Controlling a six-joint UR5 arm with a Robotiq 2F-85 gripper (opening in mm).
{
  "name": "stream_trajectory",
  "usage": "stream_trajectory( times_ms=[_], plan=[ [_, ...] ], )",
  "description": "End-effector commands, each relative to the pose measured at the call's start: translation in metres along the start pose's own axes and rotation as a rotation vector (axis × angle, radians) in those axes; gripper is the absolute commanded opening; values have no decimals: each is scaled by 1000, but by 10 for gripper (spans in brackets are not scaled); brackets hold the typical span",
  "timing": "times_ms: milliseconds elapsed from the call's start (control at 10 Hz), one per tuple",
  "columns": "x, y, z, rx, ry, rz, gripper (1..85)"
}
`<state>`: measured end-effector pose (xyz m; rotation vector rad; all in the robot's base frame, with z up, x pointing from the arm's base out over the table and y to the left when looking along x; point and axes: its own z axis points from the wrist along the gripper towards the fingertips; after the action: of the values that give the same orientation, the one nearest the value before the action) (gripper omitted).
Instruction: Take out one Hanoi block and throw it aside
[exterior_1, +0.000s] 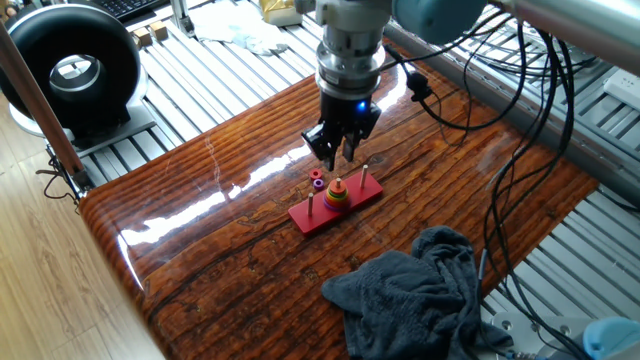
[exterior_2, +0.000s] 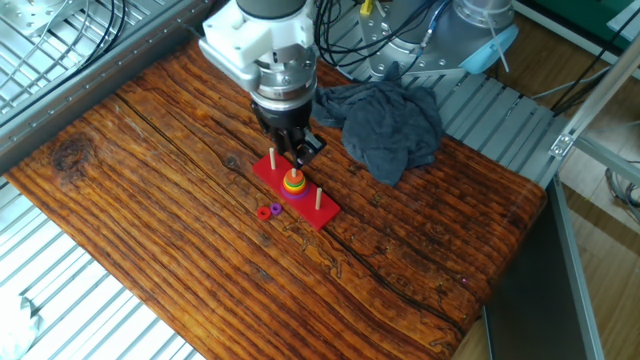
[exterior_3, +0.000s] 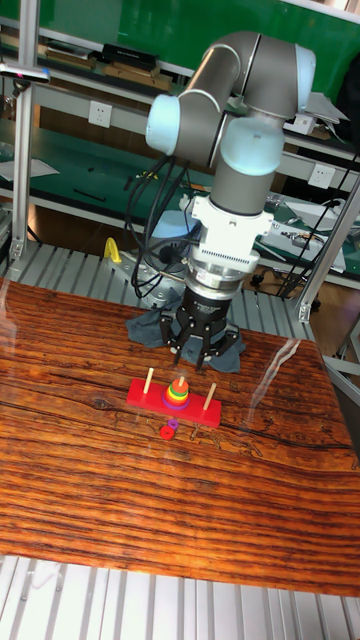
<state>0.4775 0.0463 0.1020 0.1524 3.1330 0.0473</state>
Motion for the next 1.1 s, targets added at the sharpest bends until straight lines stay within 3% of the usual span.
stream_trajectory(
  times_ms=[0,200,300,1000],
  plan=[
    [0,0,8,-1,-11,-15,400],
    [2,17,9,-82,-12,18,407],
    [0,17,9,-89,-22,14,413],
    [-4,8,22,-47,-44,-31,427]
  ],
)
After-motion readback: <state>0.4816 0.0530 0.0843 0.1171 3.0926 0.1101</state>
